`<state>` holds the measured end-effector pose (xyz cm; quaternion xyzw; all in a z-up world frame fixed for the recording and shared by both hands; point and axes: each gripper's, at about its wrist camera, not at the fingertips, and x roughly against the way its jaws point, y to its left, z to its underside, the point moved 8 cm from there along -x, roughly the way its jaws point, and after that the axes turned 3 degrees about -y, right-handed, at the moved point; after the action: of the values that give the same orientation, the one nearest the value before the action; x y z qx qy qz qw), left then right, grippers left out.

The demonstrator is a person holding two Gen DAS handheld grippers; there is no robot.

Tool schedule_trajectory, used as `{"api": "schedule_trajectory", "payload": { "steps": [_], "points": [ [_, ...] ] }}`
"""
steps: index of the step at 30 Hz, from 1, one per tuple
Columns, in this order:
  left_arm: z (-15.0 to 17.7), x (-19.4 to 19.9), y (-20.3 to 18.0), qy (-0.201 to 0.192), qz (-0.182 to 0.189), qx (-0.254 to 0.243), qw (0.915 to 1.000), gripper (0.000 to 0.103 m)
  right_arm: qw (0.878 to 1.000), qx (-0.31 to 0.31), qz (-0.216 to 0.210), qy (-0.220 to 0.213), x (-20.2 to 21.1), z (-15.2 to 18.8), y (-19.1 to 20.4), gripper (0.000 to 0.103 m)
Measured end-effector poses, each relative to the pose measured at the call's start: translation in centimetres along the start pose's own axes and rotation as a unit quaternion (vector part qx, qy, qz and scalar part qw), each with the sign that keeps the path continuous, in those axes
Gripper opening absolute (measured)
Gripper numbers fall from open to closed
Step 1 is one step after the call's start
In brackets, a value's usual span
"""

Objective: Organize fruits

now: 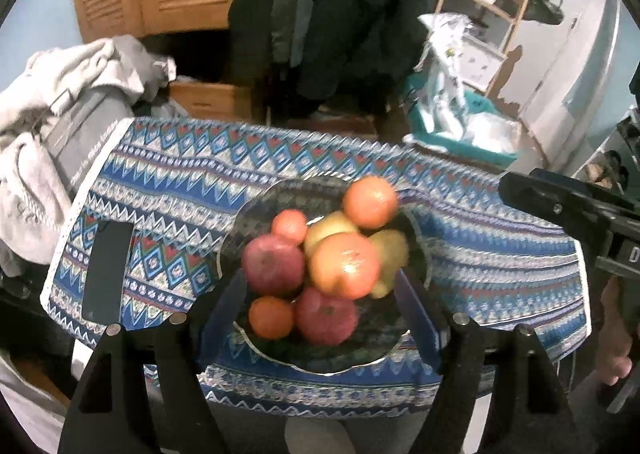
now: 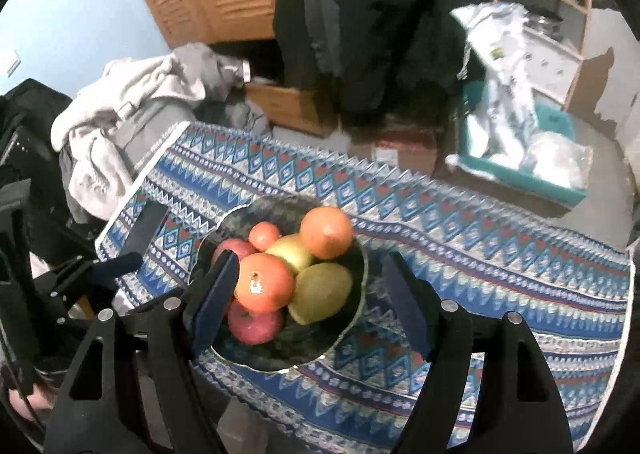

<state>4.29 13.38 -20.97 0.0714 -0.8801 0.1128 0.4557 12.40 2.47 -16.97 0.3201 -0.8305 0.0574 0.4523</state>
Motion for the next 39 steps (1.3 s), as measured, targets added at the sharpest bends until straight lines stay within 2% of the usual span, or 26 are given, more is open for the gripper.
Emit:
{"api": "schedule_trajectory", "payload": {
  "steps": [6, 10, 11, 14, 20, 30, 39],
  "points": [
    [-1.4, 2.5, -2.4, -0.030, 0.009, -0.021, 0.9993, 0.082, 0.999, 0.005, 0.016, -0.036, 3.8, -0.9, -1.2, 0.075],
    [-2.4, 4.5, -3.7, -0.058, 0.000, -0.041, 0.9975, 0.084, 0.998, 0.011, 0.025, -0.064, 6.5, -1.4, -1.7, 0.077],
    [-2.7, 4.9, -4.0, -0.064, 0.000, -0.044, 0.9969, 0.088, 0.997, 0.009, 0.024, -0.072, 7.2, -1.5, -1.8, 0.078],
    [-3.3, 6.3, -4.7, -0.083, 0.002, -0.049, 0.9954, 0.090, 0.996, 0.010, 0.022, -0.090, 8.9, -1.6, -2.1, 0.080],
    [-3.8, 7.9, -5.5, -0.097, 0.013, -0.043, 0.9943, 0.099, 0.993, 0.018, 0.039, -0.114, 11.4, -1.5, -2.9, 0.083],
    [-4.3, 9.6, -5.7, -0.125, 0.004, -0.034, 0.9916, 0.101, 0.991, 0.031, 0.049, -0.122, 12.8, -0.9, -3.1, 0.083],
    [-4.7, 10.5, -6.4, -0.130, 0.023, -0.031, 0.9908, 0.101, 0.992, 0.024, 0.046, -0.119, 12.8, -0.6, -3.8, 0.083]
  ]
}}
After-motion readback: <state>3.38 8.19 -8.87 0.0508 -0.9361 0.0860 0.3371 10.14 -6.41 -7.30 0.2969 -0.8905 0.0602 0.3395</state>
